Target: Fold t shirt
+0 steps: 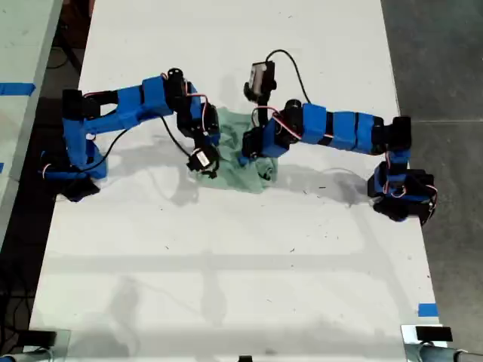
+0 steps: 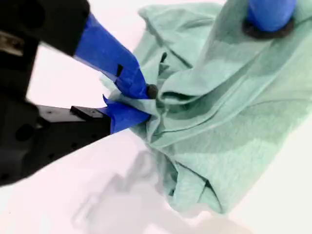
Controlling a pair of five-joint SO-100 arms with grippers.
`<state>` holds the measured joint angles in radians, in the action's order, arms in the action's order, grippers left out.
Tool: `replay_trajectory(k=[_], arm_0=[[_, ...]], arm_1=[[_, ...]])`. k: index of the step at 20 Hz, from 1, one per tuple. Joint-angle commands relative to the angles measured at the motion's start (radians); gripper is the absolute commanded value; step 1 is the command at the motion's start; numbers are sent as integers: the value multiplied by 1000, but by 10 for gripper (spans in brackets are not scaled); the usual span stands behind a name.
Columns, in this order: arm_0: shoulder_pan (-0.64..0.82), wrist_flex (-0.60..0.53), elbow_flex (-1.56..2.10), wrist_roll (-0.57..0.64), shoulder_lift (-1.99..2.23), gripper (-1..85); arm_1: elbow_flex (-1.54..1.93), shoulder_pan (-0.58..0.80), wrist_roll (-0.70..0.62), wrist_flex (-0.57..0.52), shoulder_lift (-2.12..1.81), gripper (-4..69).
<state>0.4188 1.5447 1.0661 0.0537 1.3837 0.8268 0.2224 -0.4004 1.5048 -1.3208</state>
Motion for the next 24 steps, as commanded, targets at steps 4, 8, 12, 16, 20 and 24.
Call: replay_trajectory(k=[4,8,12,16,20,24], arm_0=[[249,-127,-103,84,-130,-1],[291,-198,-187,149,-229,145],[313,-167,-186,201,-166,189],[393,-34,-184,245,75,155],[410,54,-25,314,489,0],[38,-2,572,155,1062,0]], arm_1=[[-14,296,-112,26,26,11],[-20,419,-169,28,137,225],[-49,469,-222,101,156,448],[-40,508,-256,230,-6,402],[325,491,-232,236,-446,-2],[891,253,-75,147,-1089,-2]])
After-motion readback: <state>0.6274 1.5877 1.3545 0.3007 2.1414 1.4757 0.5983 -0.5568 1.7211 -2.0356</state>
